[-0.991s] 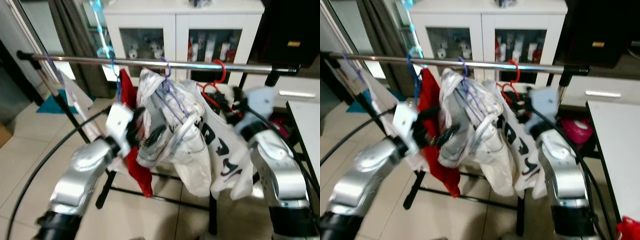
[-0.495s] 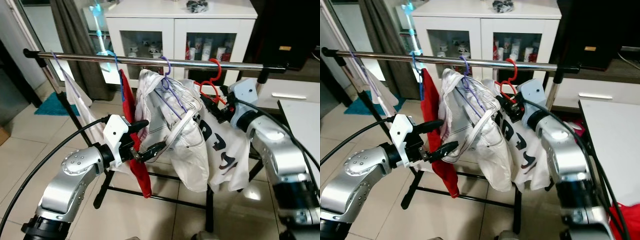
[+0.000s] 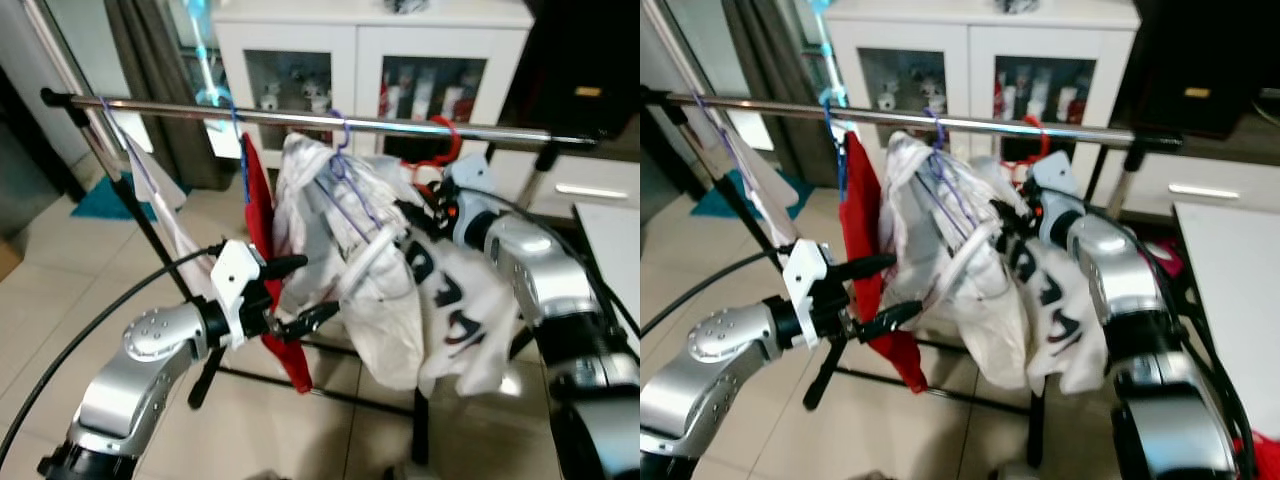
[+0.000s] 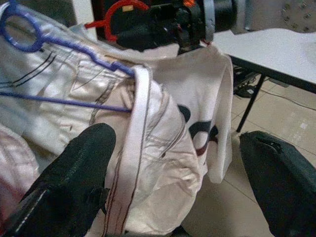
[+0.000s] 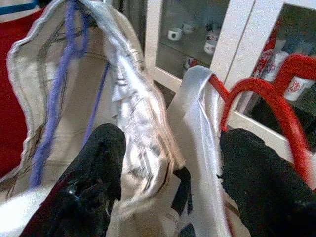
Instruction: Hang hanger
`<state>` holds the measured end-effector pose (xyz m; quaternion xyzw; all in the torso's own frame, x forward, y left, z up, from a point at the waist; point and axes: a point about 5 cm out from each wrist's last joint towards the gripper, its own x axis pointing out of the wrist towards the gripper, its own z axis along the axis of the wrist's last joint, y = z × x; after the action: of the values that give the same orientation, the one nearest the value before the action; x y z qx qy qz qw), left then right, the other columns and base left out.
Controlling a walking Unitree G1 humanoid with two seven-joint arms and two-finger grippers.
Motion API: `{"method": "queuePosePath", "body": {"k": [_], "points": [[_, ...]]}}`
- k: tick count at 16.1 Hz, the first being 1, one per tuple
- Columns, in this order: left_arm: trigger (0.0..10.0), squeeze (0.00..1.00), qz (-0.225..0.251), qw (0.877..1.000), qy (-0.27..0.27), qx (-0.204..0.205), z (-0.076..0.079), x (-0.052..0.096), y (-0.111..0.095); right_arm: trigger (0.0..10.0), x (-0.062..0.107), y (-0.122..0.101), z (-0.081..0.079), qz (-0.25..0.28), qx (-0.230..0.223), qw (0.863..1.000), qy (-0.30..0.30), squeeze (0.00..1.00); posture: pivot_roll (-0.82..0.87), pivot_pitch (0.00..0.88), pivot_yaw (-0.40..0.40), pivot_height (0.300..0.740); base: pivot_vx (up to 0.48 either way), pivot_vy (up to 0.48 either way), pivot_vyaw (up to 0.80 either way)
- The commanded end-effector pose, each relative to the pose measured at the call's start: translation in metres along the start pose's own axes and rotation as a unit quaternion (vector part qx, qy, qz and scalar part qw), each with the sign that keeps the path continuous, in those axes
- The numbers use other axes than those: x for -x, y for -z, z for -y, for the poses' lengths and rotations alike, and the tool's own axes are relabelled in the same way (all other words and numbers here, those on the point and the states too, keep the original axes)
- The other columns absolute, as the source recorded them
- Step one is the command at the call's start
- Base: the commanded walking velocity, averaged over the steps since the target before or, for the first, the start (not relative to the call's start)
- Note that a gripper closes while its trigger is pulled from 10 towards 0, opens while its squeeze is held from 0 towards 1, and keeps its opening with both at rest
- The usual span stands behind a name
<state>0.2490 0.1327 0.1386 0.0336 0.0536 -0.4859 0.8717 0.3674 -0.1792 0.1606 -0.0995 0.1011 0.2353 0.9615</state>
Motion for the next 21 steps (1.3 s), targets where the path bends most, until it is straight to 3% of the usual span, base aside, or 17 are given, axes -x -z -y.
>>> {"method": "queuePosePath", "body": {"k": [1,5,9,13,17,21], "points": [[10.0,0.00,-0.005,1.000,0.006,-0.005,0.001,0.002,-0.001,10.0,-0.003,-0.002,0.002,0.005,-0.004,1.000,0.009,0.00,-0.08,0.021,0.083,0.740,0.000,0.000,0.00],[10.0,0.00,-0.013,1.000,0.013,-0.004,0.003,0.004,0.002,10.0,-0.004,-0.013,0.007,0.010,0.016,1.000,-0.016,0.00,-0.08,0.018,0.082,0.740,0.000,0.000,0.00],[10.0,0.00,-0.018,1.000,0.011,-0.010,-0.001,0.006,0.003,10.0,0.022,-0.016,0.007,0.028,0.041,0.993,-0.103,0.00,-0.09,0.012,0.083,0.740,0.000,0.000,0.00],[10.0,0.00,-0.005,1.000,0.020,-0.009,-0.002,0.001,0.001,10.0,0.057,-0.024,0.036,0.018,0.059,0.996,-0.066,0.00,-0.11,0.010,0.096,0.740,0.000,0.000,0.00],[10.0,0.00,-0.005,1.000,0.027,-0.012,-0.002,-0.003,0.001,10.0,0.058,-0.016,0.047,-0.025,0.049,0.998,-0.023,0.00,-0.11,0.001,0.098,0.740,0.000,0.000,0.00],[10.0,0.00,-0.005,1.000,0.026,-0.017,-0.005,-0.003,0.000,10.0,0.054,-0.021,0.048,-0.022,0.049,0.998,-0.018,0.00,-0.11,0.000,0.103,0.740,0.000,0.000,0.00]]}}
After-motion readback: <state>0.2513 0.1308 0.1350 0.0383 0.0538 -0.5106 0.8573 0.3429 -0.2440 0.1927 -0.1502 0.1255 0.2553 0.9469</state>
